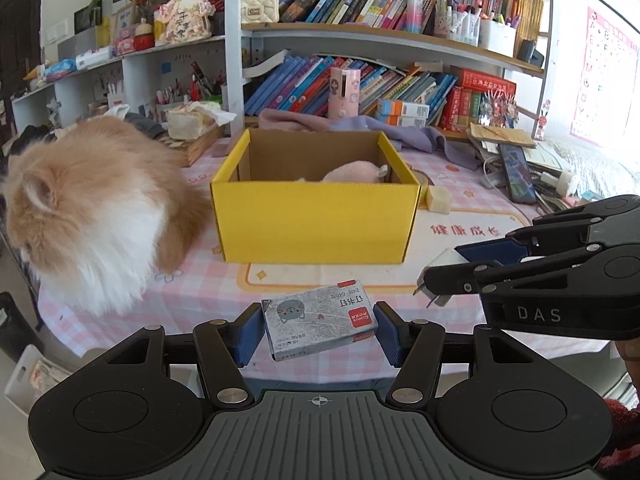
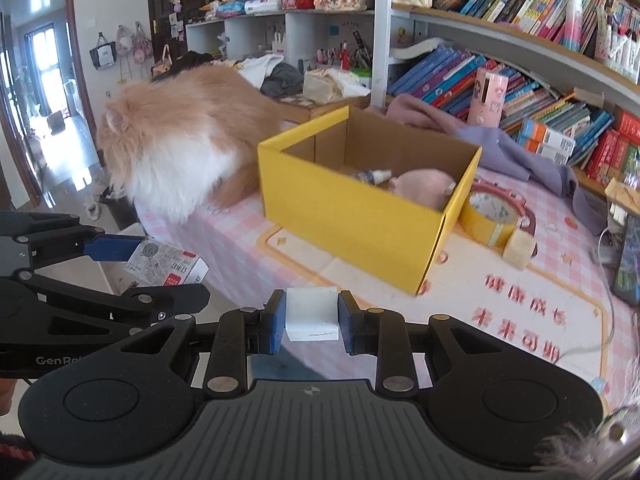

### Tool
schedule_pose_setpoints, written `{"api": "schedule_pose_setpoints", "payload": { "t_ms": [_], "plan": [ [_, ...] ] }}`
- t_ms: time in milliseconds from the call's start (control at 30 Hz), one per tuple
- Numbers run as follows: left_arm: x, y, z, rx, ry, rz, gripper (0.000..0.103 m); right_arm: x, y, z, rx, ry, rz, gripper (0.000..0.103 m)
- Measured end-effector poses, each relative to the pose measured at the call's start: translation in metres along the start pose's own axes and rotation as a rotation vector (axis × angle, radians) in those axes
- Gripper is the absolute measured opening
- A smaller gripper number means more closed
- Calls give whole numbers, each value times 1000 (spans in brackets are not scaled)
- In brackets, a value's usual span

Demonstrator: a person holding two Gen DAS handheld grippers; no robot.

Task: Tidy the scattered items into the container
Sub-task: 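Carry the white box with the left tool while the right tool brings the charger over the yellow box, then lower the white box into the yellow box and open the left tool while the right tool releases the charger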

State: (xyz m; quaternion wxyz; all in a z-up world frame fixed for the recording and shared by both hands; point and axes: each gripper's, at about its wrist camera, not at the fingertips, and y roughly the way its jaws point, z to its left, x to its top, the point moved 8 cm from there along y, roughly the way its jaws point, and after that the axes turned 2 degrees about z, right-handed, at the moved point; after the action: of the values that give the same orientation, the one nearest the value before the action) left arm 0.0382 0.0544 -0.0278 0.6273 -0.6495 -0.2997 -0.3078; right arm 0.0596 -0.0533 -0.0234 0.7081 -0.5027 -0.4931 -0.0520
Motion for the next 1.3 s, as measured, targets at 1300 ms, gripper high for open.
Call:
{"api": "schedule_pose_setpoints", "payload": {
  "t_ms": [1300],
  "plan": [
    [132, 268, 16, -95, 212, 393, 59, 159, 264, -133, 94, -358, 222, 26]
  ]
}}
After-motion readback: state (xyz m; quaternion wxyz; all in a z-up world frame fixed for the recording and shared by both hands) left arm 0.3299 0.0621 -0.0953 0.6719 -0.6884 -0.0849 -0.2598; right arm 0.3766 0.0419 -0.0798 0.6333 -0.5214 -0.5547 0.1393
